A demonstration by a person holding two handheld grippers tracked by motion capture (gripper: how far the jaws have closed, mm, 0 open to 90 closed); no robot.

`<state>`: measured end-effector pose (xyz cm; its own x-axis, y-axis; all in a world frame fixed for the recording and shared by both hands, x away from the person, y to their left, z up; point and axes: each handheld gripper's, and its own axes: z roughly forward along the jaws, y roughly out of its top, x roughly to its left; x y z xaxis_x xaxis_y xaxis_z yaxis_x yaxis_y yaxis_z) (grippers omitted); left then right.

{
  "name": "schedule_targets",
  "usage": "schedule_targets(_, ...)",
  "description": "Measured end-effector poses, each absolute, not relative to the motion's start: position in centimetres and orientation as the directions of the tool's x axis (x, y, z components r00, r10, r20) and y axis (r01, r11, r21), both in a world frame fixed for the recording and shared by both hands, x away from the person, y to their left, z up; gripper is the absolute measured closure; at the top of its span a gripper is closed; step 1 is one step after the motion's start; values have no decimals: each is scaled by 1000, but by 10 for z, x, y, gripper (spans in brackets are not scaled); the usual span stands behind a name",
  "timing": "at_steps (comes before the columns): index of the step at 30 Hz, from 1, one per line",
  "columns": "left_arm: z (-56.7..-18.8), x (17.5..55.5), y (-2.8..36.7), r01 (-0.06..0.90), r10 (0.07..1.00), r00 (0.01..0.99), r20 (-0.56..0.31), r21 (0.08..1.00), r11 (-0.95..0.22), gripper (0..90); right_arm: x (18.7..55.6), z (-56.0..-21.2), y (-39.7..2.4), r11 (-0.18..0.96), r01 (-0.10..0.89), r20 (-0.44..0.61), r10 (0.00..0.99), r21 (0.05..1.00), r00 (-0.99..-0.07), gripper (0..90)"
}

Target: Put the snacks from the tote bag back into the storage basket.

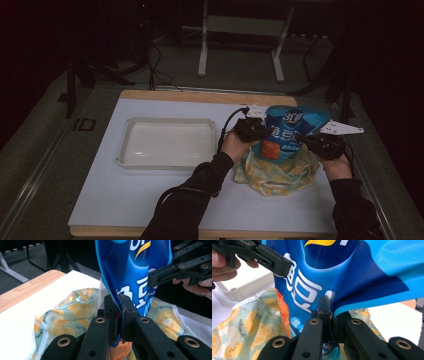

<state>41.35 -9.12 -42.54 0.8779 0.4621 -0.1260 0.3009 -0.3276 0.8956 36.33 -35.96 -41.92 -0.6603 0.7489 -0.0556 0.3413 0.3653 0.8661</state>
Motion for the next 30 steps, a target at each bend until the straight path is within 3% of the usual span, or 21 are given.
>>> schedule_targets(30, -344, 407, -75, 227, 433, 899, -65, 915, -334, 879, 352, -344, -348, 391, 246, -134, 728, 887, -673, 886)
